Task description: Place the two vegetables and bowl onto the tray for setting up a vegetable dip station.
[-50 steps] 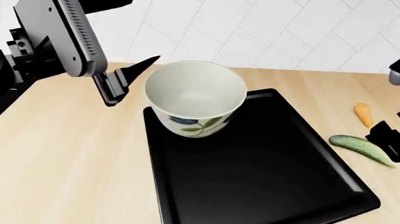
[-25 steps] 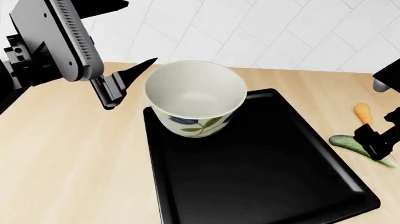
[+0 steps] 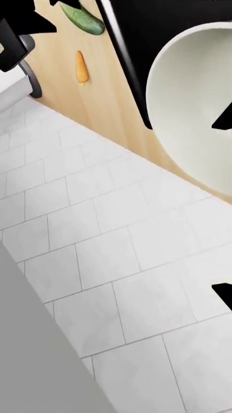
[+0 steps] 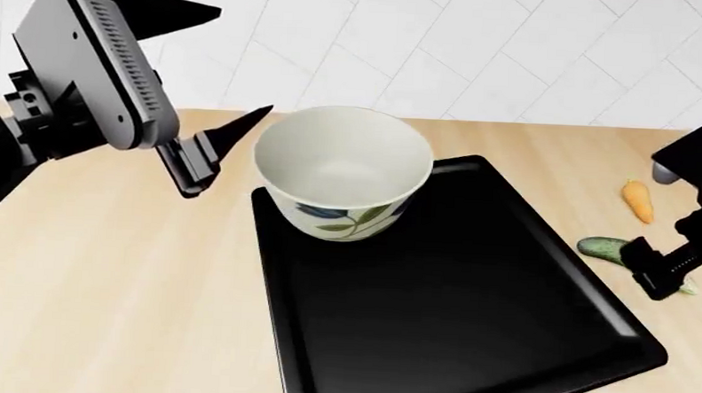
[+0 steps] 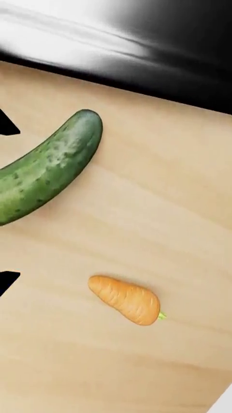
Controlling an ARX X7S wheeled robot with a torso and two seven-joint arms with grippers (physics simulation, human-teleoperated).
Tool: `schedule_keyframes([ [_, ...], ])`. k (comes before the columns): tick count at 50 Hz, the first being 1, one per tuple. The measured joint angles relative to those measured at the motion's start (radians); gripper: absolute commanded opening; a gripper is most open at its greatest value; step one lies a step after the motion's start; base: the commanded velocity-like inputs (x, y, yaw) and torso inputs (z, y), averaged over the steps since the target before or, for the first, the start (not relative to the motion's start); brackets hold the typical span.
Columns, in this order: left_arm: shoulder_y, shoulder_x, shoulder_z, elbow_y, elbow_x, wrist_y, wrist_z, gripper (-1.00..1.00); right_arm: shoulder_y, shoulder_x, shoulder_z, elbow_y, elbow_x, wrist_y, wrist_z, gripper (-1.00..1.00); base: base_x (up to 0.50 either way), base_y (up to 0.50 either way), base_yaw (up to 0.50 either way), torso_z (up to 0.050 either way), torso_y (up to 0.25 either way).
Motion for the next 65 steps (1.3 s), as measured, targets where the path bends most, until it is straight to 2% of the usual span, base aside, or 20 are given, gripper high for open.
schedule_keyframes([
  [35, 0.03, -0.021, -0.011, 0.031, -0.011, 0.008, -0.031, 1.0, -0.098, 0.046, 0.068, 0.017, 0.078, -0.037, 0.052, 1.0, 0.0, 0.0, 0.0, 0.0, 0.0],
  [36, 0.03, -0.021, -0.011, 0.032, -0.012, 0.008, -0.032, 1.0, -0.1, 0.047, 0.071, 0.018, 0.081, -0.038, 0.054, -1.0, 0.0, 0.0, 0.0, 0.0, 0.0],
  [57, 0.046, -0.034, -0.017, 0.048, -0.019, 0.011, -0.048, 1.0, -0.115, 0.051, 0.074, 0.004, 0.067, -0.024, 0.119, -1.0, 0.0, 0.0, 0.0, 0.0, 0.0],
  [65, 0.055, -0.034, -0.019, 0.049, -0.02, 0.018, -0.053, 1.0, -0.042, 0.037, 0.055, -0.014, 0.031, -0.018, 0.084, -1.0, 0.0, 0.0, 0.0, 0.0, 0.0],
])
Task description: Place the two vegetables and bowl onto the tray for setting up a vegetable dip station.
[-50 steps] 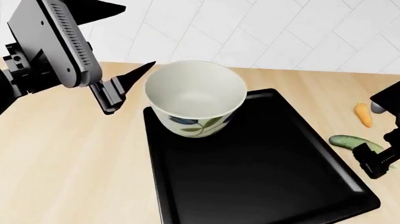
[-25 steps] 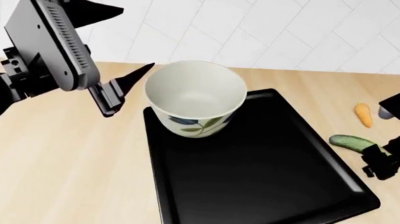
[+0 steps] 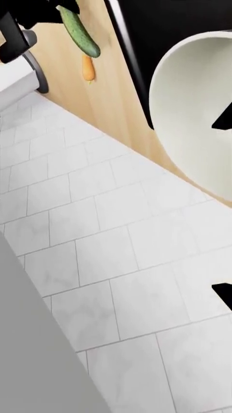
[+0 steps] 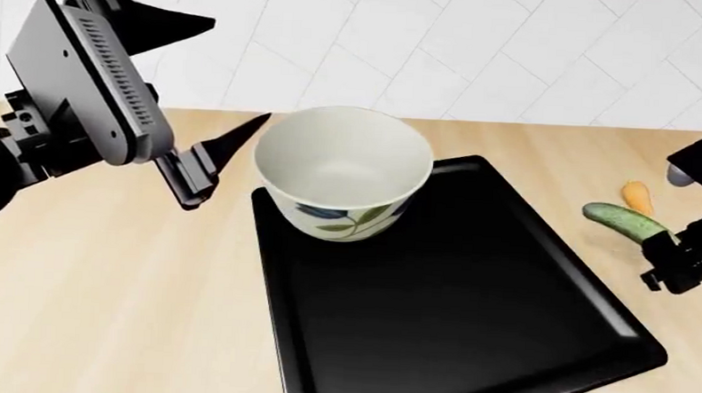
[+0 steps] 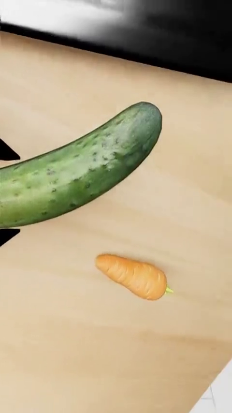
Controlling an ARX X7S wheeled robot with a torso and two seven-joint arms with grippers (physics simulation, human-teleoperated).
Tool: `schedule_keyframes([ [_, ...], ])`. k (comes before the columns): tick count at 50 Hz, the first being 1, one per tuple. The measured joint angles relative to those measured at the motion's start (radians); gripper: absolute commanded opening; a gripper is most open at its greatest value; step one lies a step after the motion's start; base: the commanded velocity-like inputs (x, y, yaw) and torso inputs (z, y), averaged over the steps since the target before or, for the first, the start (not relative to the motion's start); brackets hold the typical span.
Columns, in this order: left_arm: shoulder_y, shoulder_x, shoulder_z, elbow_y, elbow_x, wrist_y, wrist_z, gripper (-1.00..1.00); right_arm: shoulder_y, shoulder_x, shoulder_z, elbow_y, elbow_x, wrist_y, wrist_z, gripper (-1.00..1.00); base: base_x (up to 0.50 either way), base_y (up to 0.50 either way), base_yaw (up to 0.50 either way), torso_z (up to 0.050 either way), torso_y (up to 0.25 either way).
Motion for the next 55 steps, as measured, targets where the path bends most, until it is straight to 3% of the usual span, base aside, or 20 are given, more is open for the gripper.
schedule_keyframes([
  [23, 0.034, 0.043, -0.007, -0.059, 0.012, 0.05, 0.002, 1.0, 0.381, -0.018, -0.155, -0.268, -0.134, -0.049, -0.37, -1.0, 0.0, 0.0, 0.0, 0.0, 0.0],
  [55, 0.045, 0.056, -0.02, -0.072, 0.015, 0.064, -0.005, 1.0, 0.323, -0.006, -0.072, -0.699, 0.108, -0.131, -0.415, -1.0, 0.0, 0.0, 0.0, 0.0, 0.0],
])
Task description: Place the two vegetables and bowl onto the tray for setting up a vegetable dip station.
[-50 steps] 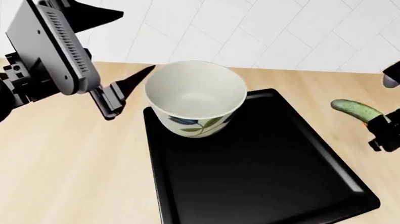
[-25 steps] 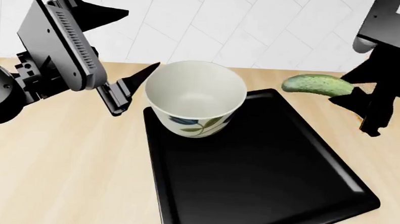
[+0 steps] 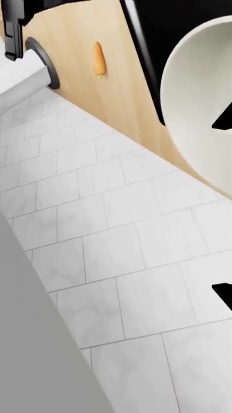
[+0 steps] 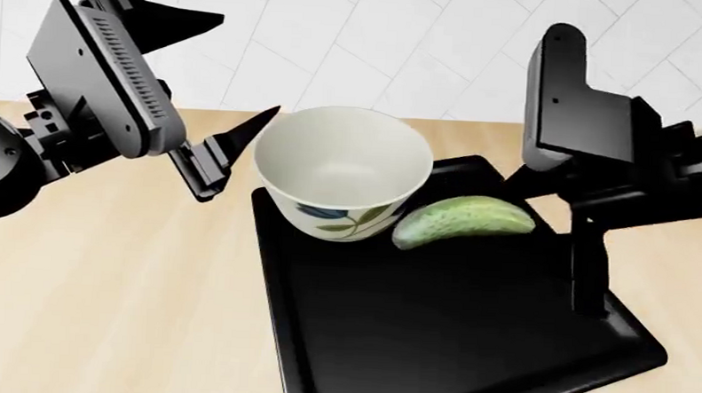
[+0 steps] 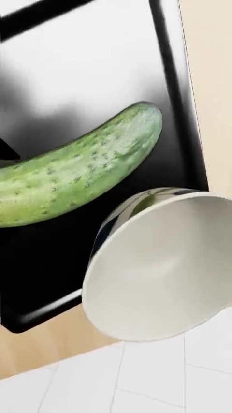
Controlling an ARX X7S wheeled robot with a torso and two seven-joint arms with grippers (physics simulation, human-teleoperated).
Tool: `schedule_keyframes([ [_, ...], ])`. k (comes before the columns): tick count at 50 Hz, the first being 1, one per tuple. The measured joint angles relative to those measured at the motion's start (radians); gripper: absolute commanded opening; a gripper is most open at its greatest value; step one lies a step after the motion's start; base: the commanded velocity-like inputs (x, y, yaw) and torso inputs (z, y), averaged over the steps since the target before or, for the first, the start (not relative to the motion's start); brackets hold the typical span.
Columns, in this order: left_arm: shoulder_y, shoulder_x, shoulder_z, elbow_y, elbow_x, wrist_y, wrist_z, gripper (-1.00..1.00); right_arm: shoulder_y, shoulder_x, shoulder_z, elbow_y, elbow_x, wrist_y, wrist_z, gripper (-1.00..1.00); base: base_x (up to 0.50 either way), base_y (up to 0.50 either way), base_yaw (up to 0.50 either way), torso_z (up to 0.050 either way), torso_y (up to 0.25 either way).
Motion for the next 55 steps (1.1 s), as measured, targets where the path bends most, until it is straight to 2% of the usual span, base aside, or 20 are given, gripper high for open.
schedule_keyframes([
  [26, 0.024, -0.02, -0.008, 0.019, -0.007, 0.01, -0.019, 1.0, -0.112, -0.109, -0.004, -0.029, 0.033, -0.143, -0.008, -1.0, 0.0, 0.0, 0.0, 0.0, 0.0],
  [55, 0.055, -0.034, -0.014, 0.028, -0.011, 0.025, -0.038, 1.0, -0.102, -0.148, -0.086, -0.014, -0.019, -0.158, -0.122, -1.0, 0.0, 0.0, 0.0, 0.0, 0.0],
])
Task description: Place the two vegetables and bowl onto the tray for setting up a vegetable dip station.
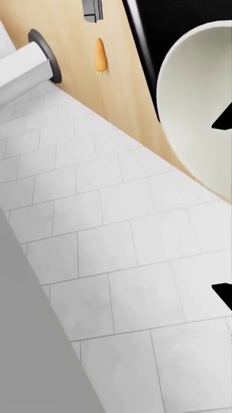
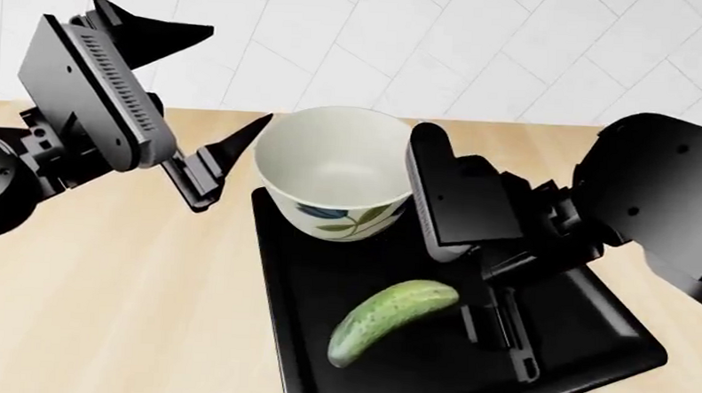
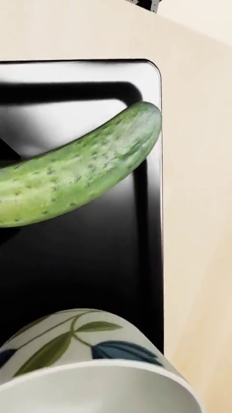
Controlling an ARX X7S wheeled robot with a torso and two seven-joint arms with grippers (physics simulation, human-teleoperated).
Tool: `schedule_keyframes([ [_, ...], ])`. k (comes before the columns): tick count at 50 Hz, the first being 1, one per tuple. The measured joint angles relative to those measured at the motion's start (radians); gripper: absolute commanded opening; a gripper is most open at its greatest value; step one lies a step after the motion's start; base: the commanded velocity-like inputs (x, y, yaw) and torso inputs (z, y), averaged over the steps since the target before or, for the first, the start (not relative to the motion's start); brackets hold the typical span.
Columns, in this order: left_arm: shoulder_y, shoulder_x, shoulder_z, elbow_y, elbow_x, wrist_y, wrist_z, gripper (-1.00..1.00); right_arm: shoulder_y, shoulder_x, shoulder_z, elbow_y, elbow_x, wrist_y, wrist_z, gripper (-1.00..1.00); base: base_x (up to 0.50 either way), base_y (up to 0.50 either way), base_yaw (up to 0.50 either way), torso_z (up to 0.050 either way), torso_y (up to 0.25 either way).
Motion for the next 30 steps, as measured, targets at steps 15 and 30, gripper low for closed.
schedule_keyframes([
  [15, 0.011, -0.005, -0.004, 0.004, 0.0, 0.005, -0.007, 1.0, 0.014, -0.002, -0.018, -0.009, -0.011, -0.003, -0.032, 1.0, 0.0, 0.0, 0.0, 0.0, 0.0],
  [30, 0.014, -0.002, -0.007, 0.0, 0.002, 0.005, -0.006, 1.0, 0.019, -0.001, -0.026, -0.01, -0.022, -0.016, -0.046, 1.0, 0.0, 0.0, 0.0, 0.0, 0.0],
])
